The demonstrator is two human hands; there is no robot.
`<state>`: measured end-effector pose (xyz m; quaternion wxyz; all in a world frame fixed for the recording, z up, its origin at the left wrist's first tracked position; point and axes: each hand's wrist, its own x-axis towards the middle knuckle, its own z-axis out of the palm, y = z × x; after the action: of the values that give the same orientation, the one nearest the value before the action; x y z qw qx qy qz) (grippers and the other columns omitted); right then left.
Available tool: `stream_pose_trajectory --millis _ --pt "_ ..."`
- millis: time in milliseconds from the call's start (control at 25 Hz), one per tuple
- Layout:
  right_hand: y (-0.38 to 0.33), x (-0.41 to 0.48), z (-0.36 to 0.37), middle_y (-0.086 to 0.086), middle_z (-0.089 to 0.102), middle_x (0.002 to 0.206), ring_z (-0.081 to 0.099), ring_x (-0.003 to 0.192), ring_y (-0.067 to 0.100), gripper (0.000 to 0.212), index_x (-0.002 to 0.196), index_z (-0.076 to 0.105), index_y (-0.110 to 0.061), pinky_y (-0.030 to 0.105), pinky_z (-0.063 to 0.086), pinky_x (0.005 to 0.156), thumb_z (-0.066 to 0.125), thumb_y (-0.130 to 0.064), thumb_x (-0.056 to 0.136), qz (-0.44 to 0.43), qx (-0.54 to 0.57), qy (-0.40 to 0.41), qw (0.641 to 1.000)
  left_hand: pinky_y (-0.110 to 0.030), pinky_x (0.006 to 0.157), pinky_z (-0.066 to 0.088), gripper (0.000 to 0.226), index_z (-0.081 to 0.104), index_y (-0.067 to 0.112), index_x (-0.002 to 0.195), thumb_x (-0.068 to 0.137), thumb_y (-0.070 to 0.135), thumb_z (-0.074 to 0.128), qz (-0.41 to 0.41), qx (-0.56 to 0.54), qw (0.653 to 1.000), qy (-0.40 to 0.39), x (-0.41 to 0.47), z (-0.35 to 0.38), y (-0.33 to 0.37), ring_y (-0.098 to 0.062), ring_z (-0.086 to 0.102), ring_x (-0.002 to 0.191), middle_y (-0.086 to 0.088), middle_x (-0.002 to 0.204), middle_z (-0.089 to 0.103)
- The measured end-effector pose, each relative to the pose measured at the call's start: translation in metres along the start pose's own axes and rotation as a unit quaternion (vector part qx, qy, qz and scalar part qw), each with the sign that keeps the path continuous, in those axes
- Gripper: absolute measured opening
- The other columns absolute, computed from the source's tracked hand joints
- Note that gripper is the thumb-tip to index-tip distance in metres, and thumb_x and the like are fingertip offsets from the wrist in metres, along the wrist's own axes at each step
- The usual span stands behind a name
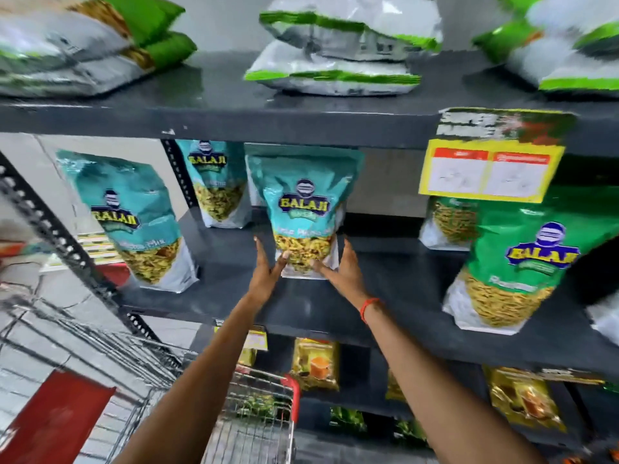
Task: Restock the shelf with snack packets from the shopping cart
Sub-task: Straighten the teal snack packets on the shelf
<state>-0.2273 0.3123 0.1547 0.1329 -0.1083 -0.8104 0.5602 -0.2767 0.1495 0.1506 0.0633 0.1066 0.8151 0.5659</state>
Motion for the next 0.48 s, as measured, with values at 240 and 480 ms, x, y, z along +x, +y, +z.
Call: stream_pose_trajectory --millis 240,480 --pt "0.012 0.020 0.016 0.008 0.055 0.128 0.056 0.113 0.018 0.109 0.131 0.037 -0.010 0.014 0.051 0.089 0.088 -0.037 0.039 0.038 0.099 -0.057 0.993 -0.002 0.086 0.041 0.043 0.039 0.002 0.132 0.091 0.008 0.050 0.013 -0.033 0.990 -0.135 0.018 -0.018 -0.016 -0.010 0.046 0.114 0.000 0.127 0.049" --pt "0.011 -0.032 0.024 -0.013 0.055 0.108 0.060 0.093 -0.012 0.079 0.121 0.034 -0.022 -0.001 0.045 0.069 0.084 -0.011 0.060 0.001 0.129 -0.052 0.990 -0.032 0.105 0.037 0.057 0.033 0.022 0.139 0.088 0.036 0.053 -0.018 -0.014 0.993 -0.119 -0.025 -0.029 -0.037 -0.016 0.046 0.125 -0.002 0.137 0.050"
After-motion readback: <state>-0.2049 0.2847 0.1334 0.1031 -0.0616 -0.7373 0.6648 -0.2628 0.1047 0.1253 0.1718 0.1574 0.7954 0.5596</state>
